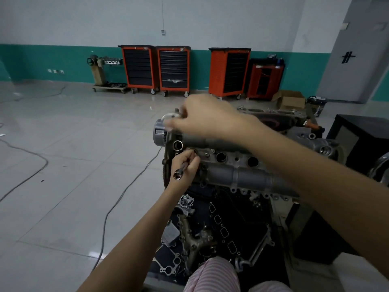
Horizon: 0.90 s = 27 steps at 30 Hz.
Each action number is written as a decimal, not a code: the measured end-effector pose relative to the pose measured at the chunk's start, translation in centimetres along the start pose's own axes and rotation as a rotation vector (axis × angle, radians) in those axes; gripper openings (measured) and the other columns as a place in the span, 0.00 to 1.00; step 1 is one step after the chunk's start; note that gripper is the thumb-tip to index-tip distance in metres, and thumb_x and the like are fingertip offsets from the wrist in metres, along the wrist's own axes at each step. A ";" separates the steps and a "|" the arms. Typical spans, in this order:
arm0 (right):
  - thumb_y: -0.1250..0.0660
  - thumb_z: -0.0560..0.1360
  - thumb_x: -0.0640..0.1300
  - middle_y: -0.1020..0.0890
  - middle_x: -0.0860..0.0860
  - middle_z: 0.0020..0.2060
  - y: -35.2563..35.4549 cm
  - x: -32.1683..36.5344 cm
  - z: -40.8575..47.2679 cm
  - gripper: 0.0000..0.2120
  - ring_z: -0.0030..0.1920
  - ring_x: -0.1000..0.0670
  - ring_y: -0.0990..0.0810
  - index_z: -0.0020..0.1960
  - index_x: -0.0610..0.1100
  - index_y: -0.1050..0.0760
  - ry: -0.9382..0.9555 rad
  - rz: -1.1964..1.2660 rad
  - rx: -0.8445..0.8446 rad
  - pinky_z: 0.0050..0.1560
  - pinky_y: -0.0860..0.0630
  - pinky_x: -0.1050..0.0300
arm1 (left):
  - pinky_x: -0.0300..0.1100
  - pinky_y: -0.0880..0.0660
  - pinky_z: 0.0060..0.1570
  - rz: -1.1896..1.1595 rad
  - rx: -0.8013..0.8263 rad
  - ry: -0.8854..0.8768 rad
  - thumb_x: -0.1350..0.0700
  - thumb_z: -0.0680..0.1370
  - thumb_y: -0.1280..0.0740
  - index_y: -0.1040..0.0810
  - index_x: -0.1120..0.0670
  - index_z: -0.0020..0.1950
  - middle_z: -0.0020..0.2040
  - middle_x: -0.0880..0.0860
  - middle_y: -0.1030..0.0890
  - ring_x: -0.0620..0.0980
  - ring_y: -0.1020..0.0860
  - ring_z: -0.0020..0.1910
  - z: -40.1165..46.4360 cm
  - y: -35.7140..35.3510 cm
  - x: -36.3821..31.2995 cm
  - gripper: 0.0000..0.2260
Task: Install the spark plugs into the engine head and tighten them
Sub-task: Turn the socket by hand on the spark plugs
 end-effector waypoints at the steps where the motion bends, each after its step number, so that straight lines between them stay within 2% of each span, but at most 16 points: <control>1: 0.40 0.75 0.60 0.29 0.53 0.30 0.2 -1.5 1.2 0.19 0.29 0.54 0.31 0.35 0.47 0.31 -0.046 -0.055 -0.024 0.27 0.39 0.60 | 0.30 0.39 0.28 -0.034 0.001 -0.005 0.59 0.69 0.38 0.37 0.50 0.26 0.25 0.44 0.33 0.39 0.35 0.26 -0.1 0.0 -0.1 0.13; 4: 0.42 0.78 0.54 0.29 0.51 0.34 -1.5 -6.4 4.1 0.16 0.33 0.52 0.31 0.38 0.44 0.33 -0.166 -0.072 0.019 0.30 0.39 0.56 | 0.30 0.41 0.27 -0.099 -0.018 -0.036 0.62 0.69 0.38 0.41 0.53 0.28 0.25 0.44 0.37 0.39 0.37 0.26 -0.5 0.1 -0.8 0.14; 6: 0.43 0.80 0.46 0.28 0.48 0.38 -3.7 -8.9 5.4 0.10 0.38 0.49 0.28 0.46 0.39 0.30 -0.215 -0.032 0.105 0.35 0.34 0.55 | 0.30 0.41 0.26 -0.098 -0.011 -0.044 0.63 0.69 0.38 0.41 0.52 0.27 0.24 0.44 0.37 0.38 0.38 0.25 -0.5 0.0 -0.8 0.15; 8: 0.43 0.78 0.37 0.29 0.46 0.39 -5.5 -10.6 6.0 0.08 0.39 0.48 0.28 0.55 0.35 0.30 -0.248 -0.054 0.147 0.34 0.33 0.56 | 0.30 0.41 0.27 -0.111 -0.005 -0.056 0.63 0.69 0.38 0.41 0.52 0.27 0.24 0.44 0.36 0.38 0.38 0.25 -0.5 0.0 -0.7 0.16; 10: 0.42 0.76 0.32 0.29 0.44 0.40 -6.0 -11.2 6.6 0.10 0.37 0.48 0.30 0.58 0.35 0.33 -0.238 -0.096 0.089 0.31 0.36 0.56 | 0.30 0.41 0.27 -0.106 -0.013 -0.070 0.63 0.69 0.38 0.42 0.51 0.27 0.24 0.44 0.36 0.38 0.38 0.25 -0.4 -0.1 -0.5 0.16; 12: 0.41 0.74 0.31 0.26 0.42 0.45 -5.7 -11.3 7.4 0.13 0.39 0.46 0.29 0.58 0.38 0.33 -0.199 -0.140 0.018 0.32 0.37 0.55 | 0.31 0.41 0.28 -0.104 -0.016 -0.076 0.63 0.69 0.38 0.42 0.51 0.27 0.24 0.45 0.35 0.39 0.37 0.25 -0.3 -0.1 -0.3 0.17; 15: 0.39 0.75 0.35 0.23 0.42 0.53 -6.1 -11.1 8.5 0.14 0.51 0.42 0.26 0.60 0.42 0.31 -0.121 -0.170 0.012 0.47 0.29 0.50 | 0.31 0.41 0.28 -0.119 -0.004 -0.072 0.63 0.70 0.38 0.42 0.50 0.27 0.24 0.45 0.35 0.39 0.38 0.26 -0.2 -0.1 0.0 0.17; 17: 0.38 0.76 0.39 0.22 0.45 0.56 -6.5 -10.7 8.7 0.15 0.55 0.43 0.25 0.62 0.46 0.29 -0.080 -0.132 0.008 0.55 0.29 0.47 | 0.31 0.41 0.28 -0.139 -0.002 -0.072 0.63 0.69 0.38 0.42 0.49 0.27 0.24 0.45 0.35 0.39 0.38 0.26 -0.1 -0.2 0.0 0.17; 20: 0.39 0.77 0.41 0.22 0.47 0.58 -6.6 -10.5 8.3 0.15 0.58 0.45 0.26 0.63 0.48 0.27 -0.044 -0.081 -0.070 0.59 0.31 0.48 | 0.33 0.40 0.29 -0.150 -0.008 -0.074 0.64 0.69 0.38 0.42 0.49 0.27 0.25 0.45 0.35 0.39 0.37 0.27 -0.2 -0.2 -0.1 0.17; 23: 0.40 0.78 0.46 0.23 0.47 0.59 -6.7 -10.7 7.9 0.16 0.59 0.45 0.27 0.64 0.46 0.30 -0.052 -0.181 -0.088 0.57 0.34 0.50 | 0.34 0.41 0.29 -0.163 -0.004 -0.074 0.64 0.69 0.38 0.42 0.50 0.27 0.26 0.45 0.36 0.40 0.38 0.28 -0.2 -0.1 -0.2 0.17; 25: 0.39 0.77 0.50 0.23 0.45 0.57 -6.4 -10.9 7.5 0.18 0.58 0.43 0.27 0.64 0.43 0.32 -0.140 -0.246 -0.112 0.55 0.34 0.49 | 0.35 0.41 0.29 -0.160 -0.004 -0.076 0.64 0.69 0.38 0.42 0.51 0.28 0.26 0.45 0.36 0.41 0.38 0.28 -0.2 0.0 -0.3 0.17; 27: 0.37 0.75 0.47 0.24 0.43 0.55 -5.9 -10.9 6.6 0.18 0.57 0.42 0.27 0.61 0.40 0.31 -0.228 -0.319 -0.170 0.55 0.33 0.48 | 0.35 0.41 0.29 -0.149 -0.010 -0.079 0.64 0.69 0.38 0.42 0.51 0.28 0.26 0.45 0.36 0.40 0.38 0.28 -0.3 0.0 -0.4 0.16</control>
Point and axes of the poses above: each hand's wrist, its own z-axis towards the middle knuckle, its own y-axis out of the back of the hand, x = y × z, the point moved 7 cm from there along z, towards the middle knuckle
